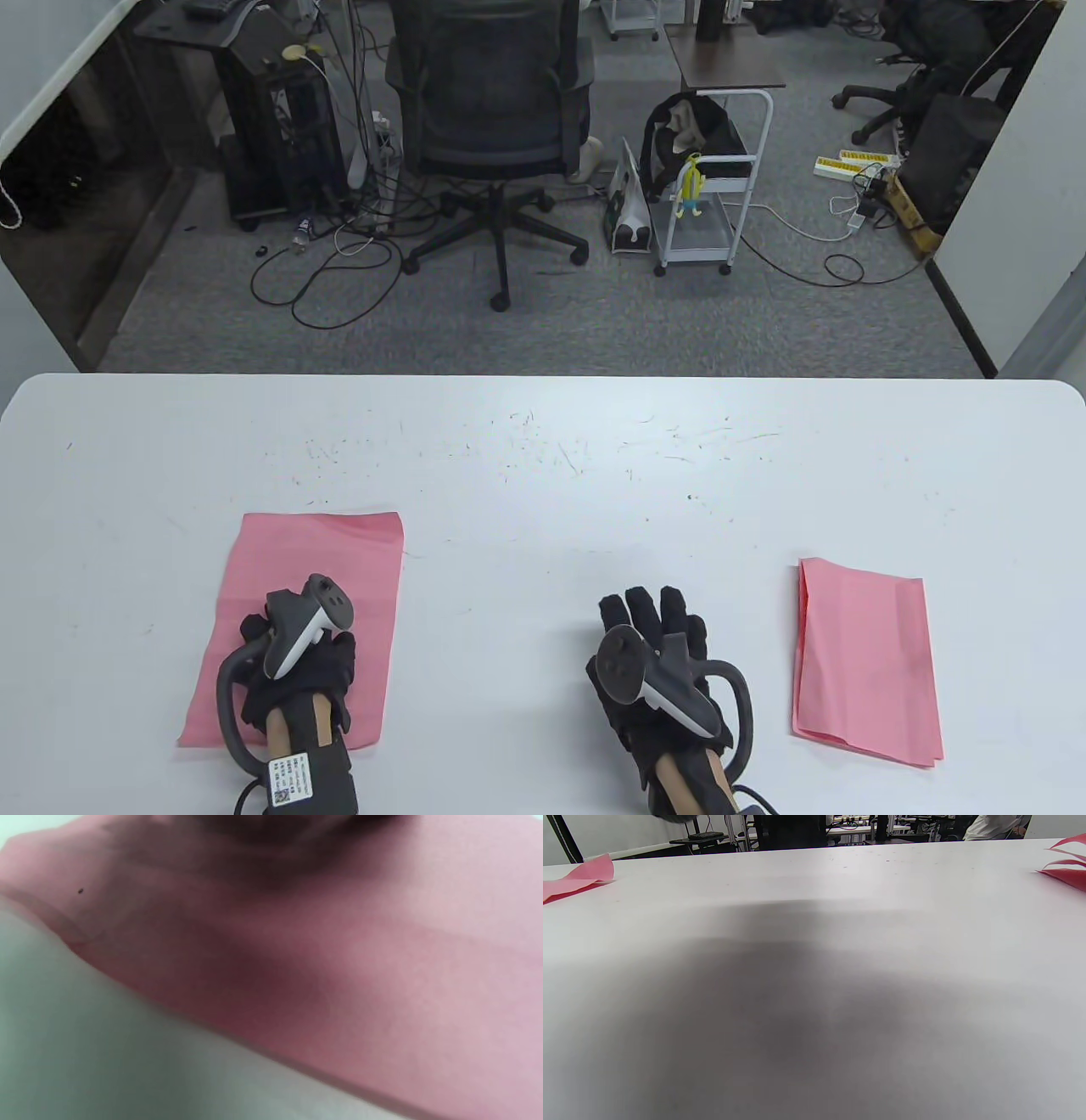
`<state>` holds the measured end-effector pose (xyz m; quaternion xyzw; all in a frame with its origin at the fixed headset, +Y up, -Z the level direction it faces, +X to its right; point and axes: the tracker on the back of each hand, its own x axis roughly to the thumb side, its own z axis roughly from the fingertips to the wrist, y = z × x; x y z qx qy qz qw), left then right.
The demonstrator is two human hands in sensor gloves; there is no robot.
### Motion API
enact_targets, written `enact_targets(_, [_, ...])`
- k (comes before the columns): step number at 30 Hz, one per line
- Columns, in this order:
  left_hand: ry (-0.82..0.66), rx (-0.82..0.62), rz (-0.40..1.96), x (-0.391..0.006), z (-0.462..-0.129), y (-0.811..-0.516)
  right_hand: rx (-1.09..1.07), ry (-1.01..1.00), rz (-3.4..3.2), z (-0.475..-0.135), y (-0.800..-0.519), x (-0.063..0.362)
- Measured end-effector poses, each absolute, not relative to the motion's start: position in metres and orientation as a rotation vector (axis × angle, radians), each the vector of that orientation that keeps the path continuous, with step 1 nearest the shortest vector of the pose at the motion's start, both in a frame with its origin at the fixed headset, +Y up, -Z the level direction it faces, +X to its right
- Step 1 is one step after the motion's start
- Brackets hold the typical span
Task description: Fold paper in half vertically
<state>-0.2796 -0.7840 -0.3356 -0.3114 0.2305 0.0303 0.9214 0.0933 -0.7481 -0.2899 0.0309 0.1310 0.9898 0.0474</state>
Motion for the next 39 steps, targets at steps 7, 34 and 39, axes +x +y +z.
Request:
enact_targets(7, [0.46, -0.654, 0.078, -0.278, -0.336, -0.79, 0.077, 0.41, 3.014, -0.29, -0.748, 0.096])
enact_targets(34, [0.265, -0.691, -0.014, -0.148, -0.334, -0.793, 0.065, 0.457, 3.028, -0.29, -0.749, 0.096])
enact_targets(39, [0.243, -0.7, -0.037, -0.122, -0.333, -0.794, 0.063, 0.478, 3.026, -0.29, -0.75, 0.096])
